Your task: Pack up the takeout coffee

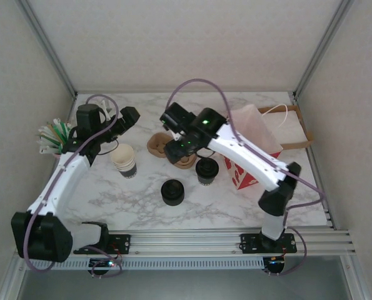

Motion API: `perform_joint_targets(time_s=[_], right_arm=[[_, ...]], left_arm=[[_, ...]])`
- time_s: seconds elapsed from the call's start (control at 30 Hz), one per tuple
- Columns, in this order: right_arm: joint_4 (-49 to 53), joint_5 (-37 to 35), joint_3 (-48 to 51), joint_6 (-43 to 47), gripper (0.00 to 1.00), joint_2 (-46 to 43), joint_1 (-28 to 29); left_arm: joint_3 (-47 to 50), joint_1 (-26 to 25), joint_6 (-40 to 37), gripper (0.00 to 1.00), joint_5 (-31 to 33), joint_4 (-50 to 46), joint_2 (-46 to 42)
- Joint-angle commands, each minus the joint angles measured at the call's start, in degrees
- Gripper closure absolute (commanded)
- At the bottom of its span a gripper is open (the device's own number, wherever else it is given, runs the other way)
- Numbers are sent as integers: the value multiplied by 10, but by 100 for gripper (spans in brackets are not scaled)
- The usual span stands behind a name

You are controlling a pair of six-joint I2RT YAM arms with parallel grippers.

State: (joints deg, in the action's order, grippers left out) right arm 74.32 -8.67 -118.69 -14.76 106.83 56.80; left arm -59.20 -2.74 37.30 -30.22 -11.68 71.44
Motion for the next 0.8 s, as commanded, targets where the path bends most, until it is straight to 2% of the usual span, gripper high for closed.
perform_joint_targets(time_s=[0.0,0.17,0.47,0.77], right_arm=[[-19,12,-45,31,30,59,3],[-8,-11,-102,53,32,155,-15],[-2,24,-209,99,39,273,-58],[-15,68,-258,131,50,343,-95]], left_arm=[[-32,14,5,0,-36,54,29],[-66,19,2,0,-39,68,93],[-97,24,1,0,-55,92,172],[-77,24,-6,0,-60,97,166]])
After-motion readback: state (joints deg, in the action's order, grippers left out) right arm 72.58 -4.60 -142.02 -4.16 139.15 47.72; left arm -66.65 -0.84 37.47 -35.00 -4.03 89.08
